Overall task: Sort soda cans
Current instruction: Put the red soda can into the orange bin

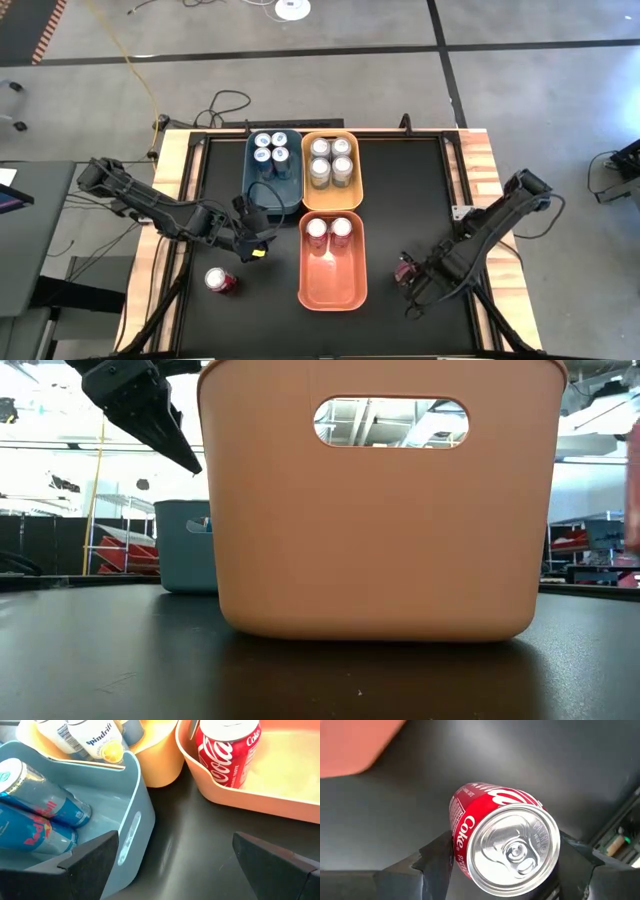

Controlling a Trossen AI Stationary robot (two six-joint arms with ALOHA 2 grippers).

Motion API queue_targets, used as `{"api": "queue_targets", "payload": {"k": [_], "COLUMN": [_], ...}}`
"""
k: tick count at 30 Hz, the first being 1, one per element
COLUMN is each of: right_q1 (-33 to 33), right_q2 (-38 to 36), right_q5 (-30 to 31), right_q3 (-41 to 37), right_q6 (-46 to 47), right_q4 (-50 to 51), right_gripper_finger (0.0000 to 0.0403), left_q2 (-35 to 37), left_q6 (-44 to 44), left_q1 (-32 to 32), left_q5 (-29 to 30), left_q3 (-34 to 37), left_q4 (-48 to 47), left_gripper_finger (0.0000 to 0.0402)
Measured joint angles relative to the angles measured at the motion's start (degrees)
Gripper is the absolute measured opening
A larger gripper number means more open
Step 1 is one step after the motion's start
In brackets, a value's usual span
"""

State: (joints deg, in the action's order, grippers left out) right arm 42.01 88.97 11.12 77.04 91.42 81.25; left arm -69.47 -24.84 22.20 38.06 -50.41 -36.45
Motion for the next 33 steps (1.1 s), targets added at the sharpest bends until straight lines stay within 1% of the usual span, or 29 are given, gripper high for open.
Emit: {"api": "queue_targets", "payload": {"k": [4, 10, 14, 23, 28, 33], "right_q1": [-1.3, -2.7, -4.2, -7.3, -10.6, -14.1], "right_q2": [0.3, 0.3, 0.3, 0.3, 0.7, 4.1], "right_q5": [0.7, 4.4, 6.8, 11.8, 13.6, 13.8], "right_q3": [4.5, 10.7, 14.2, 19.3, 19.3, 19.2], "right_q6": [-3.0, -8.3, -13.4, -27.9, -33.7, -42.2], "right_q4": [1.7, 2.9, 2.2, -6.8, -12.7, -15.5], "right_gripper_finger": [0.0286, 0.0286, 0.0286, 0.0286, 0.0286, 0.0286], "left_q2": [0.0, 0.0, 0.0, 0.0, 0.0, 0.0], "left_q6": [-0.1, -0.2, -0.8, -1.5, -1.5, -1.8], "left_q1": [0.0, 0.0, 0.0, 0.0, 0.0, 0.0], "left_q5": [0.0, 0.0, 0.0, 0.0, 0.0, 0.0], "left_q3": [0.0, 0.0, 0.0, 0.0, 0.0, 0.0], "left_q4": [0.0, 0.0, 0.0, 0.1, 0.4, 0.4], "left_gripper_finger": [0.0389, 0.0389, 0.0389, 0.0389, 0.0389, 0.0389]}}
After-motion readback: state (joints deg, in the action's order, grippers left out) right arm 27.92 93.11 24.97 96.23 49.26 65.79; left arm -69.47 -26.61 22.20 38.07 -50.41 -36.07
